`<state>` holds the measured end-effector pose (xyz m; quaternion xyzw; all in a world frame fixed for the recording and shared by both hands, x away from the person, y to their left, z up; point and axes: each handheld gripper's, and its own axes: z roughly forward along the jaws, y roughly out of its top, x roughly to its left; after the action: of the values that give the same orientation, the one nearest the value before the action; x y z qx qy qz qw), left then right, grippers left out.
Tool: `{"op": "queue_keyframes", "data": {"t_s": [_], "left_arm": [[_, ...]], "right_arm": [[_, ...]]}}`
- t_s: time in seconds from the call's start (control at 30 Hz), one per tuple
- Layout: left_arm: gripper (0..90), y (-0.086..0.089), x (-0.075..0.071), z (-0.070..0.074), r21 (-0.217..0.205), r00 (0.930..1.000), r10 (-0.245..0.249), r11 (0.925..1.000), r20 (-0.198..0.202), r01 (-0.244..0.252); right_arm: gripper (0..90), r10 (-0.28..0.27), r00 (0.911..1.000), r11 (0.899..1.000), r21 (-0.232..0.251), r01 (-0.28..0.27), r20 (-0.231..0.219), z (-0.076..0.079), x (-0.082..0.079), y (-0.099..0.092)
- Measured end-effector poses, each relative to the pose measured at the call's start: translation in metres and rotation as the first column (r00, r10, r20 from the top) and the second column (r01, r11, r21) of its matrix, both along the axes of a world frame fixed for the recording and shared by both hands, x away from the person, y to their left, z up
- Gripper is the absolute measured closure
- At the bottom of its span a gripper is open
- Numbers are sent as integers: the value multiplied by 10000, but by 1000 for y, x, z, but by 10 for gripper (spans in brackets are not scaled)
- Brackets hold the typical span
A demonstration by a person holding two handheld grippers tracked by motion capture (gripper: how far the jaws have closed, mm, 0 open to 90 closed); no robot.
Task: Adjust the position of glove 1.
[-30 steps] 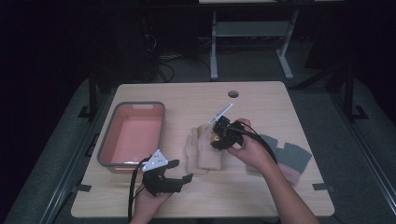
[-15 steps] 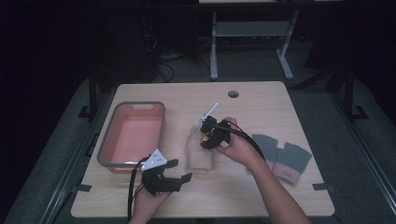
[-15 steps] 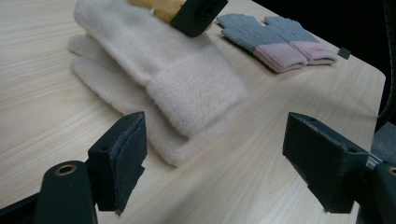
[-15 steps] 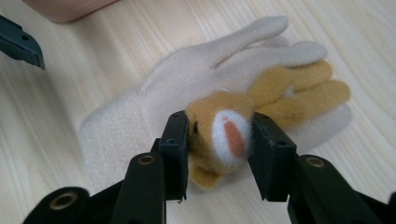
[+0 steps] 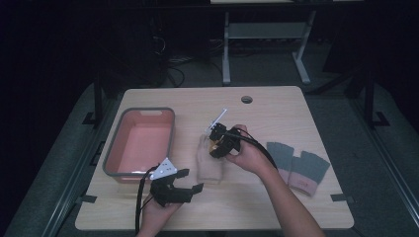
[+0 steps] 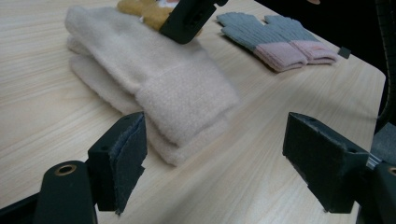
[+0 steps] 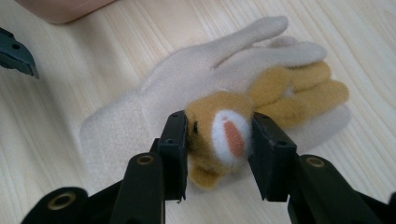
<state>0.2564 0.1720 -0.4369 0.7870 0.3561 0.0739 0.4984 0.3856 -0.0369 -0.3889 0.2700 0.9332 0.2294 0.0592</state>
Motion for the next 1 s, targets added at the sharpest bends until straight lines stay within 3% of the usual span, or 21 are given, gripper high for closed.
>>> {"op": "queue_keyframes", "data": {"t_s": [0.67,1.0], "left_arm": [[219,-6,2,-4,24,9992,106,9999,-378,-105],[235,-18,13,-6,176,9943,370,9992,-1004,-354]], "right_arm": [[591,-12,9995,9996,276,21,-314,-15,2,1],[511,-183,9973,9966,785,239,-705,-25,-1,-5]]}}
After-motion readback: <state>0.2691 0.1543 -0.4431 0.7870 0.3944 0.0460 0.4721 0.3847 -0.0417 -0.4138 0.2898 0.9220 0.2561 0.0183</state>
